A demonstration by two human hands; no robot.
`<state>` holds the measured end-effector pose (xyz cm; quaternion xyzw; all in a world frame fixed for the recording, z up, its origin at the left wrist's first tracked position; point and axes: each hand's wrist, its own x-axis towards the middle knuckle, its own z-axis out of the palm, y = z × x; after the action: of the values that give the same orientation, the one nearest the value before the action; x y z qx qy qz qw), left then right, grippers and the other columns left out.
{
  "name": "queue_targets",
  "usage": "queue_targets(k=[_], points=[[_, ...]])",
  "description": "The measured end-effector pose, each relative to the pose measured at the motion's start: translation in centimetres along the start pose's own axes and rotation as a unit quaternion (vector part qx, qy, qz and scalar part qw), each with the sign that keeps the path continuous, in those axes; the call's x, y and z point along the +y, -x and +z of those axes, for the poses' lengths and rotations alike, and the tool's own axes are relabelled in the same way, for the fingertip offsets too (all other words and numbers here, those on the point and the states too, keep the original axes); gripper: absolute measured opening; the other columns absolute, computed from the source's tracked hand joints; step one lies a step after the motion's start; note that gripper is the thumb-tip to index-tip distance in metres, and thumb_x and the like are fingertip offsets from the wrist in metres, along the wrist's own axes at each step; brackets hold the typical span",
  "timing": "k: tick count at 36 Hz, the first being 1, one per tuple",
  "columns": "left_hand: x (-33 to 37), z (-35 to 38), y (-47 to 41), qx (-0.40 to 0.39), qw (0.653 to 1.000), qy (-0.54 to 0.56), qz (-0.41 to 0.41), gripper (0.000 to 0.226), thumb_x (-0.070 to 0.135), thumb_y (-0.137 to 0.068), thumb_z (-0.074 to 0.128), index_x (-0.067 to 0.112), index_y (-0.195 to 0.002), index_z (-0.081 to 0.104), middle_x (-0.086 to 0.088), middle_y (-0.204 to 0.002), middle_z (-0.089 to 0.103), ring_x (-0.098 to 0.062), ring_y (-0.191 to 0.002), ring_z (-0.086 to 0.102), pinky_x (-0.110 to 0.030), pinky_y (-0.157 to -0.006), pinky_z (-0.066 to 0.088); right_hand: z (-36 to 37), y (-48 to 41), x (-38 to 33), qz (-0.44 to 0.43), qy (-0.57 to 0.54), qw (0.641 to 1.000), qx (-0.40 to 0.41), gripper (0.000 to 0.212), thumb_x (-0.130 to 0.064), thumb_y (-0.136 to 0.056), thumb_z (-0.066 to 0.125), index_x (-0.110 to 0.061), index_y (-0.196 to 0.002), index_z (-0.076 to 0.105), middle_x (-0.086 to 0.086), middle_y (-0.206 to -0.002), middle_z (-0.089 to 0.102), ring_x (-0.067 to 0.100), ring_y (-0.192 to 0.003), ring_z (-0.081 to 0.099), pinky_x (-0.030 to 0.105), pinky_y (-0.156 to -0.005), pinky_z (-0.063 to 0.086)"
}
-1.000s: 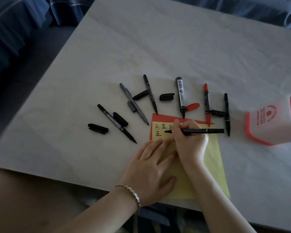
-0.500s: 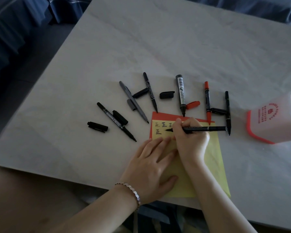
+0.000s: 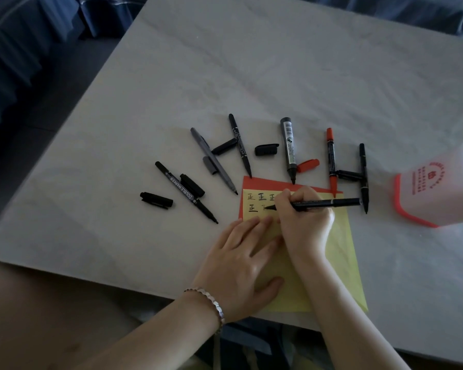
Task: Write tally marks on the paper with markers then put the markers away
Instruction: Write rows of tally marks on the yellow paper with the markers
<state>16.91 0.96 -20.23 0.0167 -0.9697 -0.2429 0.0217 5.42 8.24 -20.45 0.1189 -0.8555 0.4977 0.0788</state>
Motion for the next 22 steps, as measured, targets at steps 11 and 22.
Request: queue_targets(k=[11, 22], points=[[-0.03, -0.06, 0.03, 0.002, 1.0, -0.005, 0.003, 0.06, 0.054, -0.077, 0.047, 0.023, -0.129, 0.043, -0.008, -0.137, 0.045, -0.022, -0.126, 0.031, -0.033, -0.109, 0.011, 0.04, -0.13, 0.1, -0.002, -0.022, 1.0, -0.011, 0.03, -0.021, -0.074, 0.059, -0.02, -0.05, 0.042, -0.01, -0.04, 0.049, 0.006, -0.045, 0.051, 0.011, -0.044, 0.032], [0.05, -0.22, -0.03, 0.002, 1.0, -0.007, 0.003, 0.059, 0.054, -0.077, 0.046, 0.023, -0.128, 0.043, -0.007, -0.135, 0.047, -0.022, -0.125, 0.031, -0.032, -0.108, 0.01, -0.01, -0.09, 0.12, -0.01, -0.022, 0.999, -0.021, 0.037, -0.009, -0.074, 0.063, -0.02, -0.047, 0.04, -0.01, -0.036, 0.039, -0.003, -0.043, 0.047, 0.006, -0.043, 0.03]])
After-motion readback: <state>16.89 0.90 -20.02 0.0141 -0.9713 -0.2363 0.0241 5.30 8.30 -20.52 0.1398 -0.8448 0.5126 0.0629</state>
